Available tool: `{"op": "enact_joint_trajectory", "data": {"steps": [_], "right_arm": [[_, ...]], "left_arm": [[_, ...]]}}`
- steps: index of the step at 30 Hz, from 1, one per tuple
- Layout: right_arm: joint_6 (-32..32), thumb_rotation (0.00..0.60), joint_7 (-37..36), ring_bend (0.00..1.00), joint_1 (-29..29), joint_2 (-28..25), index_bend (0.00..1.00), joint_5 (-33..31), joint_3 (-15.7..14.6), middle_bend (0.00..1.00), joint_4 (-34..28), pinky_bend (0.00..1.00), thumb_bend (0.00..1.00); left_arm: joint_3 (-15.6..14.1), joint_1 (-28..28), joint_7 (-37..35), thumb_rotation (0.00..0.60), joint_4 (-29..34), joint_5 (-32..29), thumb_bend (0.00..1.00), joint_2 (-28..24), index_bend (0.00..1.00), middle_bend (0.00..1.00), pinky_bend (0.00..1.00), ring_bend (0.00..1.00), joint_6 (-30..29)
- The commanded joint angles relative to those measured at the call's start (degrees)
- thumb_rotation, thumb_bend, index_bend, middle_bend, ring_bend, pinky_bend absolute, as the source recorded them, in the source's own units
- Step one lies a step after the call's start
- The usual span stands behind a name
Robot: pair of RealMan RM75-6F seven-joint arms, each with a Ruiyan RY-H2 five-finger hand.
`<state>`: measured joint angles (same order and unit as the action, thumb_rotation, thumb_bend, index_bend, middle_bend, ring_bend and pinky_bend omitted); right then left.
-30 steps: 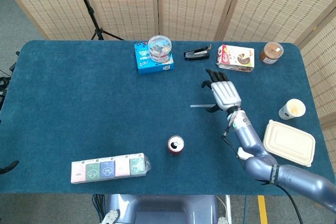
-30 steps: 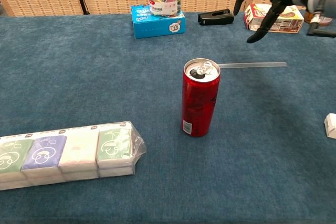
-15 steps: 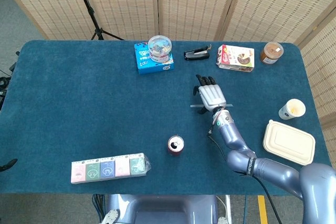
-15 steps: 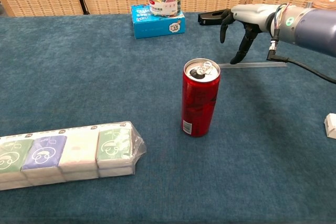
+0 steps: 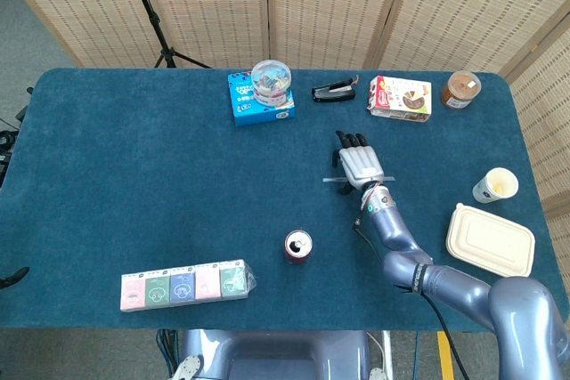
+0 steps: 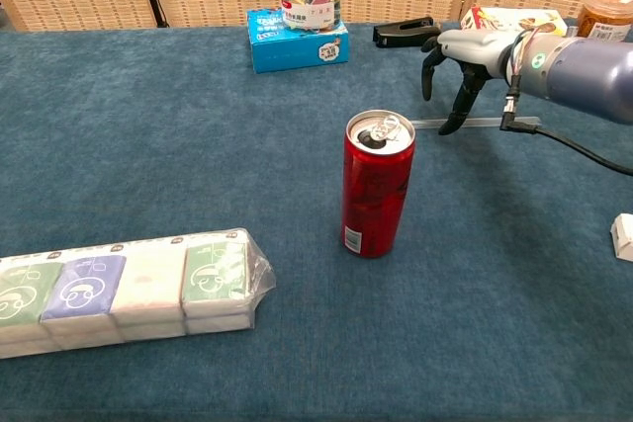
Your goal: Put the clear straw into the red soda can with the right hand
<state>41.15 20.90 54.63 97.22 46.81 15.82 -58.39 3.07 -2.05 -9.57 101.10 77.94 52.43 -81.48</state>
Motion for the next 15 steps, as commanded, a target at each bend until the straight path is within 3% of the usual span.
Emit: {"op": "enact_joint_trajectory", "data": {"steps": [1, 9, 15], "right_arm": [[-0.5, 0.600, -0.5, 0.00, 0.3, 0.6, 0.45, 0.4, -0.1, 0.00, 1.0, 0.00, 0.00], [-2.0, 0.600, -0.6, 0.00, 1.2, 1.8, 0.47, 0.2, -0.1, 0.00, 4.4, 0.00, 0.17], [-2.7, 0.600, -1.7, 0.00, 1.5, 2.4, 0.48, 1.0, 0.0, 0.00, 5.9, 0.00, 0.21]], "left_arm": [[0.0, 0.0, 0.1, 0.600, 0.0, -0.1, 0.00, 0.0, 0.00, 0.00, 0.00, 0.00, 0.1], [0.3, 0.1, -0.4, 0.600, -0.3, -0.8, 0.00, 0.0, 0.00, 0.00, 0.00, 0.00, 0.2], [0.4, -0.1, -0.1, 0.600, -0.4, -1.0, 0.00, 0.1, 0.00, 0.00, 0.00, 0.00, 0.6]]}}
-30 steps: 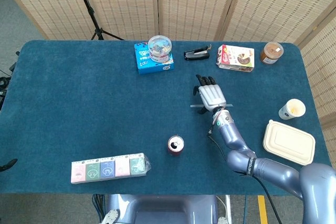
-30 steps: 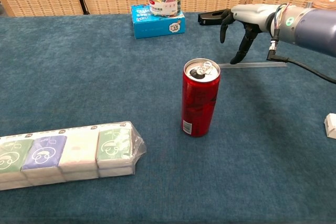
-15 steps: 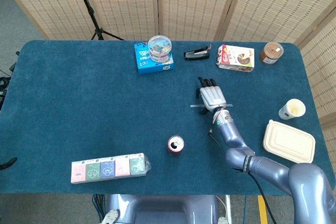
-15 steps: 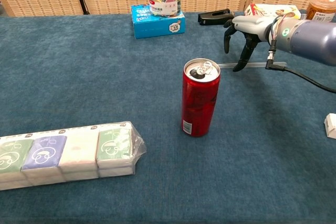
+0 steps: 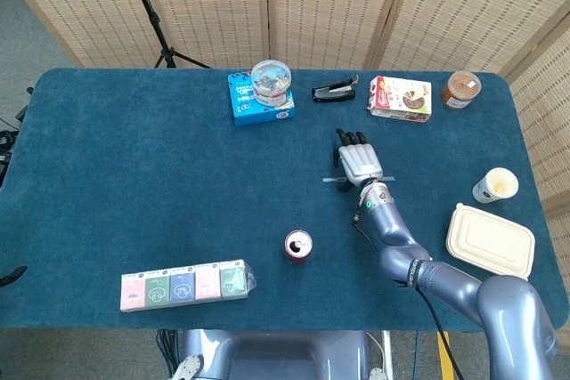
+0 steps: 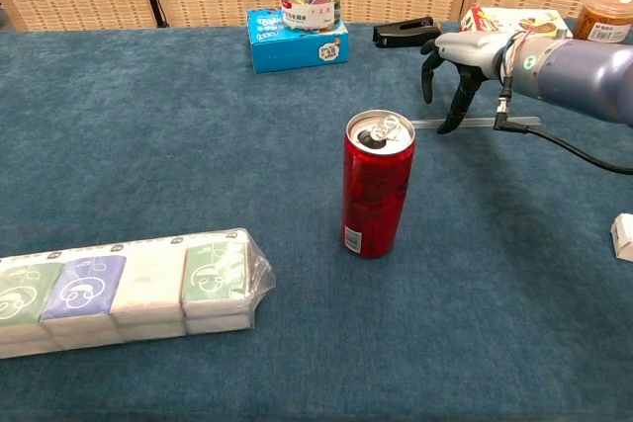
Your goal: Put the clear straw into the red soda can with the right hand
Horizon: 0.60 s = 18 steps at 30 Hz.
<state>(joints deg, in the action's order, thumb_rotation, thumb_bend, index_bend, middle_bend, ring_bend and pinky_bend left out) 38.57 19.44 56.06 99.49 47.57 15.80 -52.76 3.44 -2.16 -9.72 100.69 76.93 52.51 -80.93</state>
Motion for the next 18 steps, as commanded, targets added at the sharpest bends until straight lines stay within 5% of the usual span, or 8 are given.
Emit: {"op": "enact_joint_trajectory", "data": {"steps": [1, 4, 18], "right_arm": [[-0.2, 0.600, -0.4, 0.00, 0.1, 0.2, 0.49, 0.3, 0.1, 0.00, 0.3, 0.00, 0.25], [-0.3, 0.600, -1.0, 0.00, 0.1, 0.3, 0.50, 0.9, 0.1, 0.00, 0.5, 0.00, 0.31], [-0.5, 0.600, -1.0, 0.00, -0.3, -0.2, 0.50, 1.4, -0.4, 0.00, 0.0, 0.00, 0.31]], "left_arm": [[0.0, -0.1, 0.1, 0.600, 0.1, -0.1, 0.00, 0.0, 0.00, 0.00, 0.00, 0.00, 0.1], [0.1, -0.1, 0.3, 0.600, 0.2, -0.1, 0.00, 0.0, 0.00, 0.00, 0.00, 0.00, 0.1], [0.0, -0.1, 0.5, 0.600, 0.4, 0.3, 0.00, 0.0, 0.00, 0.00, 0.00, 0.00, 0.1]]}}
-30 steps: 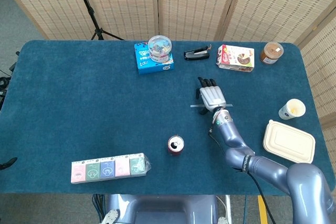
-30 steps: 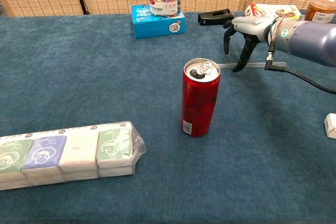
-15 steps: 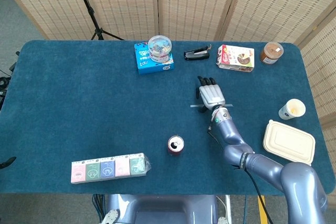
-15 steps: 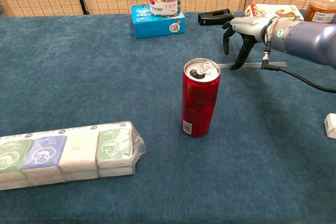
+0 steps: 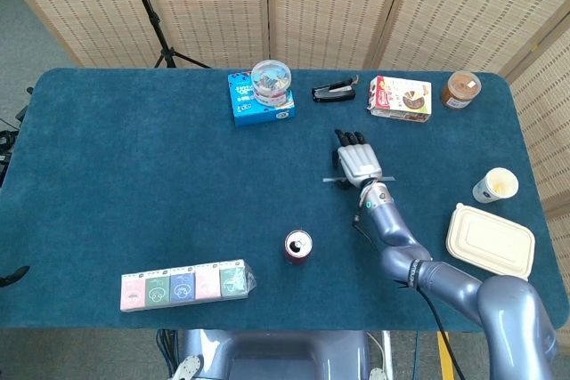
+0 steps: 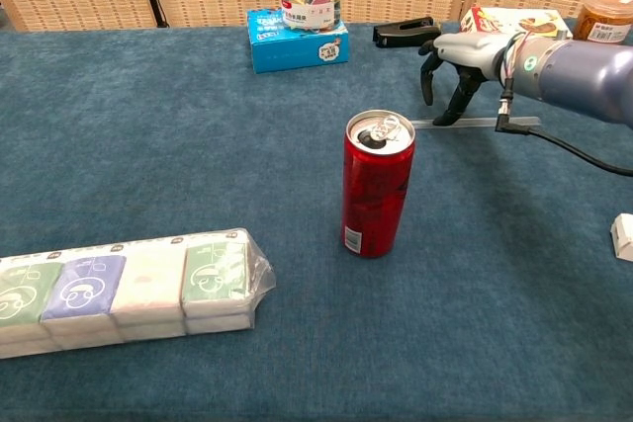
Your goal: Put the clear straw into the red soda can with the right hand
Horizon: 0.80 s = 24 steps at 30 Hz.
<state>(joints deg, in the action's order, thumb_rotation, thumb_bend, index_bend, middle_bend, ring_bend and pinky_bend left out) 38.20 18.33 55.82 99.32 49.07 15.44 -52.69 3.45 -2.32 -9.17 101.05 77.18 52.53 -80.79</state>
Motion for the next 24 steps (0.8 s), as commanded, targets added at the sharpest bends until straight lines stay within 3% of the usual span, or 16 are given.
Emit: {"op": "enact_joint_trajectory", "data": {"steps": [1, 24], "right_arm": [[-0.2, 0.600, 0.2, 0.00, 0.0, -0.1, 0.50, -0.2, -0.1, 0.00, -0.1, 0.00, 0.32], [-3.0, 0.600, 2.8, 0.00, 1.3, 0.2, 0.52, -4.5, -0.5, 0.00, 1.2, 0.00, 0.38]], "left_arm": [[0.0, 0.0, -0.1, 0.600, 0.0, 0.1, 0.00, 0.0, 0.00, 0.00, 0.00, 0.00, 0.0], [0.0, 0.1, 0.0, 0.600, 0.0, -0.2, 0.00, 0.1, 0.00, 0.00, 0.00, 0.00, 0.1]]}}
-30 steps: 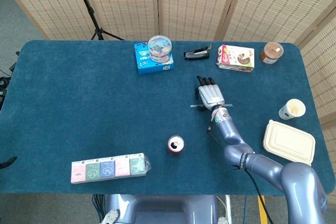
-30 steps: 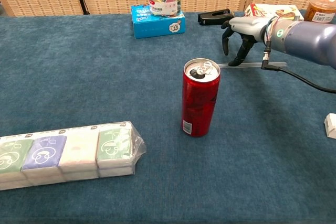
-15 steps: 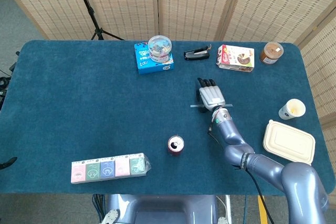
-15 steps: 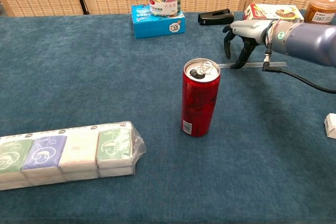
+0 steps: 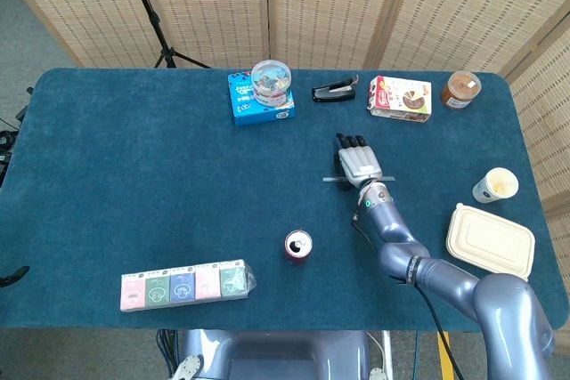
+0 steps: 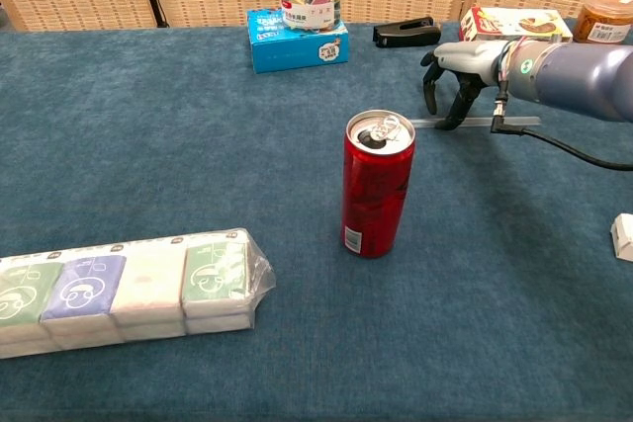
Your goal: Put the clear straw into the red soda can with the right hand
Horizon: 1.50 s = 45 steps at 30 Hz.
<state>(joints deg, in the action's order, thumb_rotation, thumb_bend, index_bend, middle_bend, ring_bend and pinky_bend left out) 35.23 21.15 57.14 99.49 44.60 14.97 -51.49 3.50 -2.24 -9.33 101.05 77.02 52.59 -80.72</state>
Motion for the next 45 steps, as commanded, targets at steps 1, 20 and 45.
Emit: {"op": "enact_joint_trajectory", "data": {"steps": [1, 20, 45], "right_arm": [[-0.1, 0.600, 0.0, 0.00, 0.0, 0.0, 0.52, 0.0, -0.1, 0.00, 0.0, 0.00, 0.38], [-1.0, 0.600, -0.1, 0.00, 0.3, 0.4, 0.53, -0.8, -0.8, 0.00, 1.3, 0.00, 0.43], [2.7, 0.600, -5.1, 0.00, -2.0, -3.8, 0.56, 4.2, 0.3, 0.00, -5.1, 0.00, 0.50]], "left_arm": [[0.0, 0.0, 0.2, 0.600, 0.0, 0.0, 0.00, 0.0, 0.00, 0.00, 0.00, 0.00, 0.1], [0.1, 0.0, 0.5, 0.600, 0.1, -0.2, 0.00, 0.1, 0.00, 0.00, 0.00, 0.00, 0.0], [-0.1, -0.2, 0.3, 0.600, 0.3, 0.4, 0.00, 0.0, 0.00, 0.00, 0.00, 0.00, 0.4]]}}
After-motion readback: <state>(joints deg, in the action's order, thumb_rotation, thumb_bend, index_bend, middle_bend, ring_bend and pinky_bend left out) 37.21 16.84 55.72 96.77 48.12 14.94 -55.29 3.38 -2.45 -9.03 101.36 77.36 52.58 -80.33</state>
